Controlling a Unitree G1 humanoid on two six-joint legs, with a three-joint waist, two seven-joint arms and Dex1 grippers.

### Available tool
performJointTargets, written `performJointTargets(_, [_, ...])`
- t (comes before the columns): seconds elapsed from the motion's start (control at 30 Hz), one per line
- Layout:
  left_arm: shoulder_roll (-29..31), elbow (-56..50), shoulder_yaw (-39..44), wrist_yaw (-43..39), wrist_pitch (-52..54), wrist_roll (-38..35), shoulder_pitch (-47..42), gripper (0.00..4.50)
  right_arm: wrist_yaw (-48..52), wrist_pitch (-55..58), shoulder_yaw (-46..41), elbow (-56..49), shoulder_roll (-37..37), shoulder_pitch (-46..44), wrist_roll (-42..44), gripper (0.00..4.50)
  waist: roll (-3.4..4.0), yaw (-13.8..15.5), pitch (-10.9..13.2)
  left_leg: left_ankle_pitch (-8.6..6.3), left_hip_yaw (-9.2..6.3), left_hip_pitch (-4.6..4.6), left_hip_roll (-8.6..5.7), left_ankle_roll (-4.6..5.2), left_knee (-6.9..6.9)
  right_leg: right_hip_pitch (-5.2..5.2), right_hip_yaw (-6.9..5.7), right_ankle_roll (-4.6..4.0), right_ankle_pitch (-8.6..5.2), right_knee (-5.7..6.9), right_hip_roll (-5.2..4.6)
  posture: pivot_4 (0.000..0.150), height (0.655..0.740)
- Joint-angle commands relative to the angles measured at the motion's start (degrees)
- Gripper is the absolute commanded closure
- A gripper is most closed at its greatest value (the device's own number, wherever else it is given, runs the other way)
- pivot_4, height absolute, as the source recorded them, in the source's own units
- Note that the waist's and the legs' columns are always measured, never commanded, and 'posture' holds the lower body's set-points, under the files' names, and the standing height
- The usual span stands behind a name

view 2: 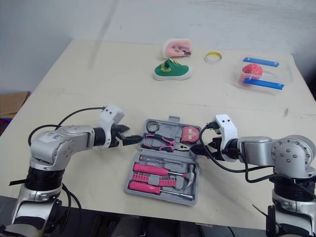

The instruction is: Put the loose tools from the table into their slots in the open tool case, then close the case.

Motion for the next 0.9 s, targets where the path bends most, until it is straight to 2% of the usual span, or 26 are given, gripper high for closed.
performJointTargets(0.03, [-2.6,-0.2,0.4,1.7,0.2,0.4,-2.4,0.00,-6.8,0.3,-0.2,0.7,0.7,-0.4,4.4,0.04,0.00,0.0,0.0,0.03,0.00,0.00,0.00,-0.01,-0.01,0.00,0.00,0.00,0.00,0.02,0.00,0.150,0.7400])
performJointTargets(0.23, [-3.2,-0.9,-1.9,3.5,1.4,2.0,-3.1,0.00,-15.9,-2.4,1.6,2.5,-0.1,0.1,12.2,0.04,-0.01,-0.2,0.0,0.04,0.01,0.03,0.00,-0.02,-0.05,-0.03,0.02,0.00,0.00,0.07,0.01,0.150,0.7400])
performJointTargets(0.47, [-2.4,-1.5,-3.5,4.5,2.7,2.9,-3.5,0.00,-25.7,-12.3,10.3,3.2,-6.8,1.3,25.8,0.04,-0.02,-0.2,0.0,0.05,0.02,0.02,0.00,-0.02,-0.01,-0.01,0.03,0.00,0.00,0.08,0.00,0.150,0.7400])
performJointTargets(0.5, [-1.9,-1.7,-4.1,4.5,3.1,3.0,-3.4,0.26,-26.7,-13.7,11.7,3.2,-7.7,1.3,27.5,0.01,-0.02,-0.2,0.0,0.05,0.01,0.02,0.00,-0.02,-0.02,-0.02,0.02,0.00,0.00,0.07,0.00,0.150,0.7400])
performJointTargets(0.57, [-1.1,-2.0,-5.1,4.3,4.0,3.1,-2.5,0.72,-28.4,-16.2,14.8,3.4,-9.5,1.3,30.8,0.54,-0.02,-0.3,0.0,0.05,0.02,0.02,0.00,-0.02,-0.03,-0.02,0.02,0.00,0.00,0.07,0.01,0.150,0.7400])
performJointTargets(0.6, [-0.9,-2.1,-5.3,4.3,4.2,3.1,-2.2,1.20,-29.1,-17.5,16.2,3.3,-10.5,1.3,32.2,0.84,-0.02,-0.3,0.0,0.05,0.01,0.02,0.00,-0.02,-0.03,-0.02,0.02,0.00,0.00,0.07,0.01,0.150,0.7400])
performJointTargets(0.77, [-3.7,-1.2,-4.9,5.1,3.3,3.2,-0.1,3.51,-31.3,-23.3,21.3,3.2,-12.1,1.7,36.0,3.37,-0.04,-0.4,0.0,0.06,0.02,0.07,0.02,-0.01,-0.04,0.01,0.02,0.00,0.00,0.09,0.02,0.150,0.7400])
performJointTargets(0.87, [-5.5,-2.0,-3.3,5.4,4.1,2.2,0.8,4.22,-32.0,-26.3,22.1,3.0,-12.1,1.7,36.0,4.49,-0.20,-0.5,-0.2,0.08,-0.01,0.15,0.04,-0.02,-0.03,0.10,0.01,0.00,0.00,0.09,0.02,0.150,0.7400])
performJointTargets(0.9, [-5.7,-2.4,-2.9,5.4,4.3,2.1,1.0,4.25,-32.2,-26.9,22.2,2.9,-12.3,1.6,36.0,4.50,-0.20,-0.5,-0.2,0.11,0.00,0.18,0.04,-0.02,-0.02,0.12,0.01,0.00,0.00,0.11,0.01,0.150,0.7400])
